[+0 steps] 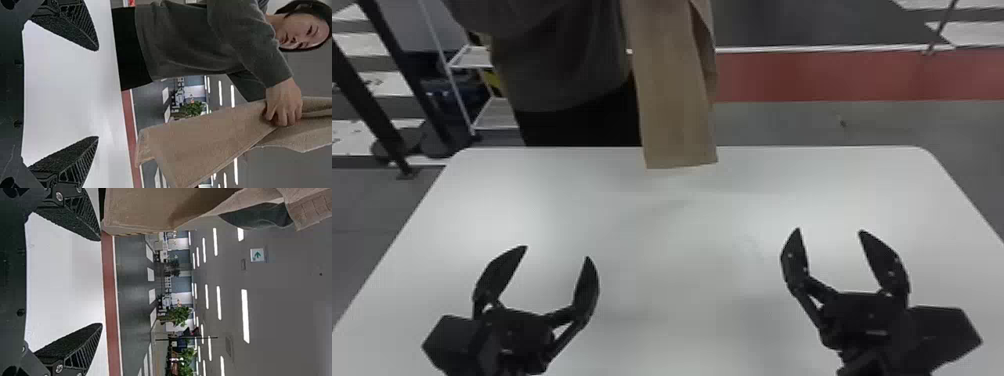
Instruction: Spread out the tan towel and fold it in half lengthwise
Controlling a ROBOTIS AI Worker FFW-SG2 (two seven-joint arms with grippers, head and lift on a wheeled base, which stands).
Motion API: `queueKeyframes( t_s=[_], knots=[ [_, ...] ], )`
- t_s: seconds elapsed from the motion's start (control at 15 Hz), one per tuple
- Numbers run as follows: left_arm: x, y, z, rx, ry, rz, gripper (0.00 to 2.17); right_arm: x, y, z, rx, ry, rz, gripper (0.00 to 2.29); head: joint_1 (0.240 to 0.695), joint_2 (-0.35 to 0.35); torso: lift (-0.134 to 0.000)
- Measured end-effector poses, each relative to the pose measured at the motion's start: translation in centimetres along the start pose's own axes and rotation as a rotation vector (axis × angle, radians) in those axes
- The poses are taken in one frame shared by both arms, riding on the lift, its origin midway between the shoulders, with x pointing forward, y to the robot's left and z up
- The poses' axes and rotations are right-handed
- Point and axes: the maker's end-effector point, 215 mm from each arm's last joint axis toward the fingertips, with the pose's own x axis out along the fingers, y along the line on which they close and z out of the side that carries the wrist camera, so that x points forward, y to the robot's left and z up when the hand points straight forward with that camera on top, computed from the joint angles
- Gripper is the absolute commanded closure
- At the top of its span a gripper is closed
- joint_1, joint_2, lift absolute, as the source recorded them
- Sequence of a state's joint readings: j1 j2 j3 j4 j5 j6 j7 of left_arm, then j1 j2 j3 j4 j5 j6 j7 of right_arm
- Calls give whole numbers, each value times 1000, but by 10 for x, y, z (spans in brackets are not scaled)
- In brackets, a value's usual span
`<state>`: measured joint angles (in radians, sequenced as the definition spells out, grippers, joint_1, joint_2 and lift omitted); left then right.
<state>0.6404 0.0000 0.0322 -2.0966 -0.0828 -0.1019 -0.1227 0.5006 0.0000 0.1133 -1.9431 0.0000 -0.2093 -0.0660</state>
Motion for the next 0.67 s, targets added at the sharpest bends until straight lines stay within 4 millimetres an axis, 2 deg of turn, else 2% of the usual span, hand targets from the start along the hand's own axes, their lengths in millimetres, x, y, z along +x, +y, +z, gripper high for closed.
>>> queueKeyframes(
  t_s=[0.67],
  knots=[
    [0, 0, -6, 0, 8, 0, 76, 0, -1, -3, 6, 3, -2, 113, 695, 48, -125]
  ],
)
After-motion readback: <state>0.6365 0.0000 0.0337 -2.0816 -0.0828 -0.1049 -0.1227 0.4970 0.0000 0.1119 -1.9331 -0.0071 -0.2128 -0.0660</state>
